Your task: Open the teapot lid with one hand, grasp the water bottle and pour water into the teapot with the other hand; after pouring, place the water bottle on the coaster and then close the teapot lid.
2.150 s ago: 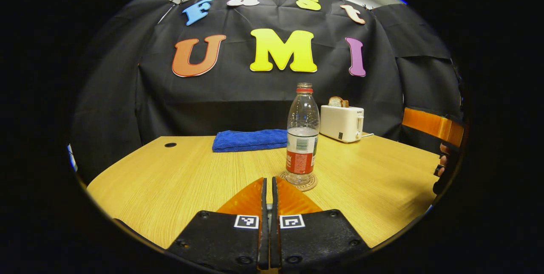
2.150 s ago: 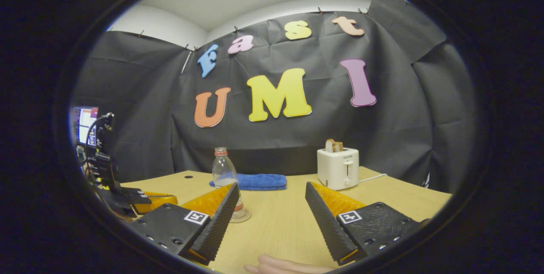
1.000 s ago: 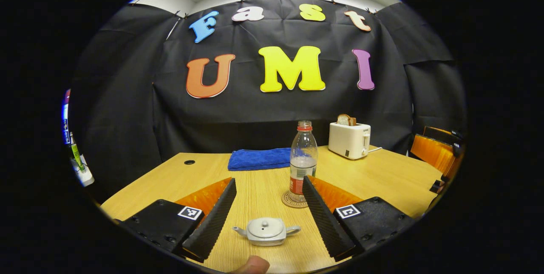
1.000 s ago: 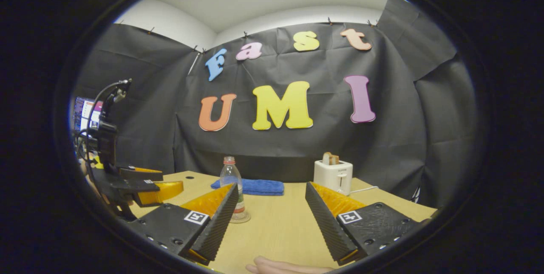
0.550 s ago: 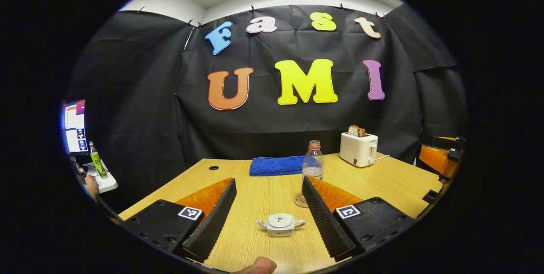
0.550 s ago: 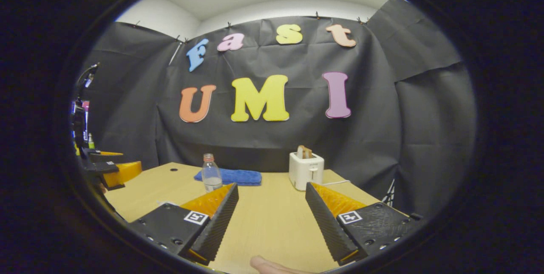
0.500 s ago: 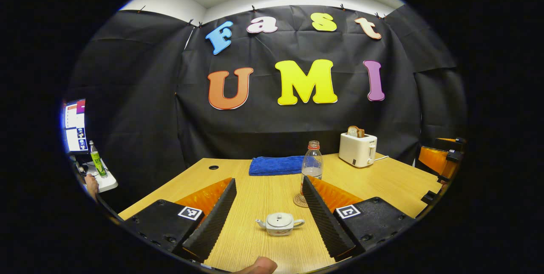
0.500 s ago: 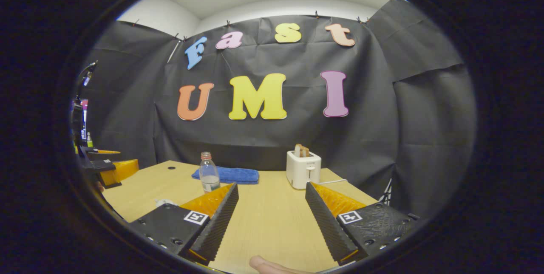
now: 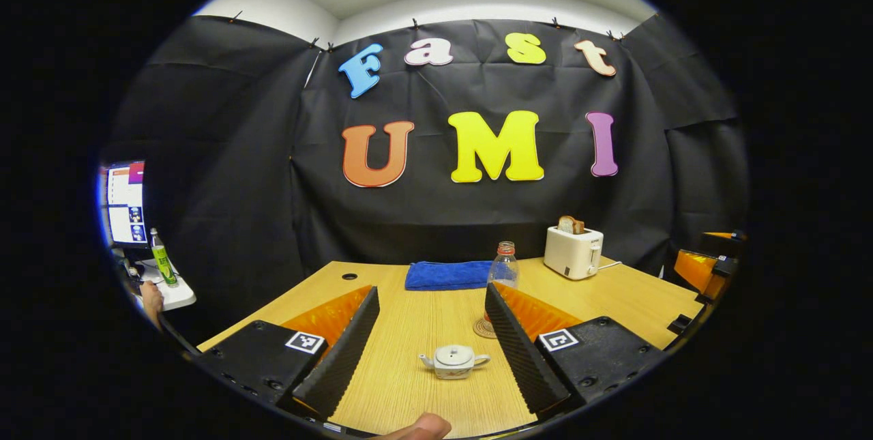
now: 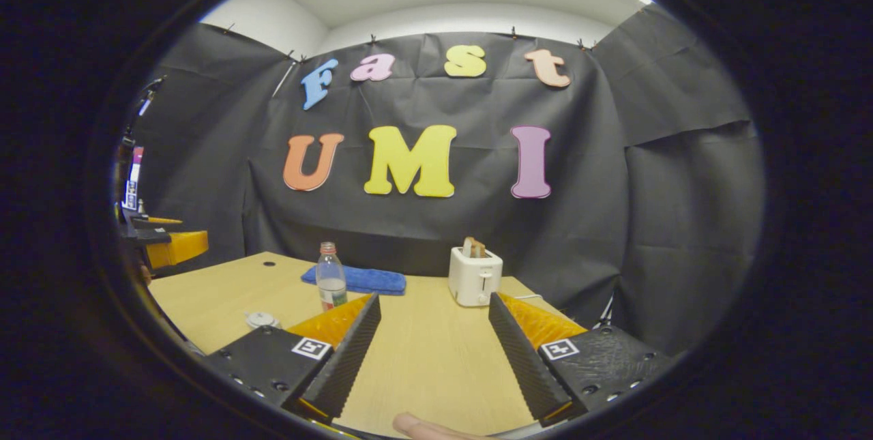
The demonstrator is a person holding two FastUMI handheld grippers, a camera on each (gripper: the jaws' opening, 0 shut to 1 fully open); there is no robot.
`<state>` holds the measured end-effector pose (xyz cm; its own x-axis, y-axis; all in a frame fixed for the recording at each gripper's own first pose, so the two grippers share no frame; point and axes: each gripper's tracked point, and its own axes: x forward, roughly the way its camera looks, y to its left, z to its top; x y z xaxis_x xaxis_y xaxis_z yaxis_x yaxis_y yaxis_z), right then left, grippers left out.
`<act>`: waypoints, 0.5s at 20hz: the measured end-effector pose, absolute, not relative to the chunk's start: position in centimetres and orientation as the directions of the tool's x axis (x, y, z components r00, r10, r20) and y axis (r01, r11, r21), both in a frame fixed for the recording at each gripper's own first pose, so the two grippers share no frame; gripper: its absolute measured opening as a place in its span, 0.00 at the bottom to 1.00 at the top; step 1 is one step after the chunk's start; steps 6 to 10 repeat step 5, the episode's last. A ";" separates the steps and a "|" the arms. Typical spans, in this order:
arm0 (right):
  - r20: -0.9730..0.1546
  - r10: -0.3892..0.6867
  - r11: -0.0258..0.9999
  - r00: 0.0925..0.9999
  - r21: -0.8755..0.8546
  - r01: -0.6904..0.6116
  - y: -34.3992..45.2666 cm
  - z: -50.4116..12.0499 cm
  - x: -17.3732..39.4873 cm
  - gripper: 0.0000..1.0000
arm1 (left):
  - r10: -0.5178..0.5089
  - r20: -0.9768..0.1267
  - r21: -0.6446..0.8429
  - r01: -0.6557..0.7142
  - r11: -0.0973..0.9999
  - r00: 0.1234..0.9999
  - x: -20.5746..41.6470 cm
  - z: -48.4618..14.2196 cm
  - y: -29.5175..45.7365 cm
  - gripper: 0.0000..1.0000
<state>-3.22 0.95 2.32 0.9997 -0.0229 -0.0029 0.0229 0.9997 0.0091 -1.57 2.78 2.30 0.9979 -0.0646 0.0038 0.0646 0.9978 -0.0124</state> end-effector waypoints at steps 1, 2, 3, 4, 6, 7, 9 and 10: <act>-0.001 -0.024 1.000 1.000 0.006 0.024 0.9 2.4 -3.1 0.95 | -0.064 0.003 -0.012 0.064 0.998 0.998 -1.5 2.2 2.8 0.98; 0.010 -0.023 1.000 1.000 0.007 0.023 0.9 2.6 -3.0 0.97 | -0.066 0.003 -0.008 0.066 0.998 0.998 -1.5 2.2 2.7 0.98; 0.019 -0.027 1.000 0.999 0.013 0.027 0.7 2.7 -2.9 0.95 | -0.066 0.005 -0.002 0.066 0.998 0.998 -1.6 2.1 2.6 0.98; 0.023 -0.031 0.999 0.999 0.018 0.030 0.5 2.6 -2.7 0.97 | -0.064 0.005 0.002 0.064 0.998 0.998 -1.5 2.0 2.5 0.98; 0.021 -0.028 0.999 0.999 0.019 0.028 0.5 2.4 -2.5 0.96 | -0.066 0.004 0.008 0.066 0.998 0.998 -1.3 2.0 2.4 0.98; 0.021 -0.028 0.999 0.999 0.019 0.028 0.5 2.4 -2.5 0.96 | -0.066 0.004 0.008 0.066 0.998 0.998 -1.3 2.0 2.4 0.98; 0.021 -0.028 0.999 0.999 0.019 0.028 0.5 2.4 -2.5 0.96 | -0.066 0.004 0.008 0.066 0.998 0.998 -1.3 2.0 2.4 0.98; 0.021 -0.028 0.999 0.999 0.019 0.028 0.5 2.4 -2.5 0.96 | -0.066 0.004 0.008 0.066 0.998 0.998 -1.3 2.0 2.4 0.98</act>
